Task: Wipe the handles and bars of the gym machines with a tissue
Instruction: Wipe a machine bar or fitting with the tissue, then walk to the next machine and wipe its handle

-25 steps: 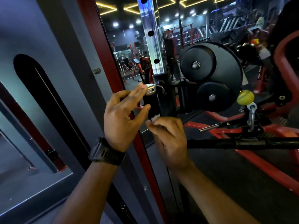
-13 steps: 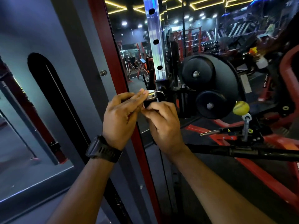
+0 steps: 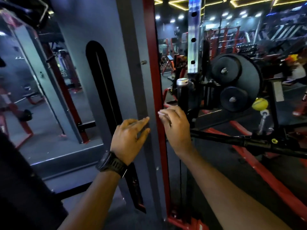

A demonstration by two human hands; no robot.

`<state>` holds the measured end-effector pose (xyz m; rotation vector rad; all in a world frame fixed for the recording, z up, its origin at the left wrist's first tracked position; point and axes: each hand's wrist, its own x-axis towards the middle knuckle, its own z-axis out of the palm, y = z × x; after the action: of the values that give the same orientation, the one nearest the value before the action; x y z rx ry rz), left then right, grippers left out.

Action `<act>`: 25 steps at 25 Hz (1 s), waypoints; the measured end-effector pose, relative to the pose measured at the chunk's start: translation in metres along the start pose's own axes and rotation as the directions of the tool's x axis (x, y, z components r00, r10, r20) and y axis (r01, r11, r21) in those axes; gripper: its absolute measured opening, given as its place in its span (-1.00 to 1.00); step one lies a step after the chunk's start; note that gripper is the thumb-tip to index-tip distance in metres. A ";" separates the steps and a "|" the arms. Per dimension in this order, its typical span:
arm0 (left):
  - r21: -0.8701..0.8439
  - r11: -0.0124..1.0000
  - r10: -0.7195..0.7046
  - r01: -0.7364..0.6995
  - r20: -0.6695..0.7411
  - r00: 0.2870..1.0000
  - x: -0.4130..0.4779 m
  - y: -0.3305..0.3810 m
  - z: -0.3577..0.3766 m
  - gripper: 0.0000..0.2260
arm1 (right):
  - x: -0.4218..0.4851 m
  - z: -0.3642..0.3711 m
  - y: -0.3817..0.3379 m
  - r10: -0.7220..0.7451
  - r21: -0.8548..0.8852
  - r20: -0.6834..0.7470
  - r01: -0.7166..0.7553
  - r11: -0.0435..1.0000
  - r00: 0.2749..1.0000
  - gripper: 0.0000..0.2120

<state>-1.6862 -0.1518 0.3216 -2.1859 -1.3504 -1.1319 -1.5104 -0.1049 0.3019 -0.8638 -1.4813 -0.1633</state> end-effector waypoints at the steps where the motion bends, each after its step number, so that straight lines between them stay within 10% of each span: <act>1: 0.025 0.998 -0.055 0.054 0.047 0.997 -0.019 -0.007 -0.012 -0.64 | -0.019 0.007 -0.014 0.064 0.075 0.071 -0.069 0.995 0.995 -0.88; 9: 0.294 0.791 -0.597 0.536 0.179 0.782 -0.172 -0.055 -0.137 -0.62 | -0.124 0.086 -0.143 0.275 0.205 0.630 -0.498 0.843 0.726 -0.90; 16: 0.526 0.367 -0.887 0.768 -0.050 0.458 -0.276 -0.065 -0.255 -0.64 | -0.178 0.174 -0.280 -0.004 0.327 0.901 -0.675 0.661 0.433 -0.85; 25: 0.511 -0.100 -0.934 0.854 -0.344 0.096 -0.420 -0.072 -0.375 -0.61 | -0.263 0.230 -0.456 -0.307 0.255 0.945 -0.849 0.462 0.116 -0.80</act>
<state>-2.0161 -0.6036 0.2256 -0.5052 -2.9290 -0.5359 -1.9988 -0.3942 0.2149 -0.3308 -2.0860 1.8448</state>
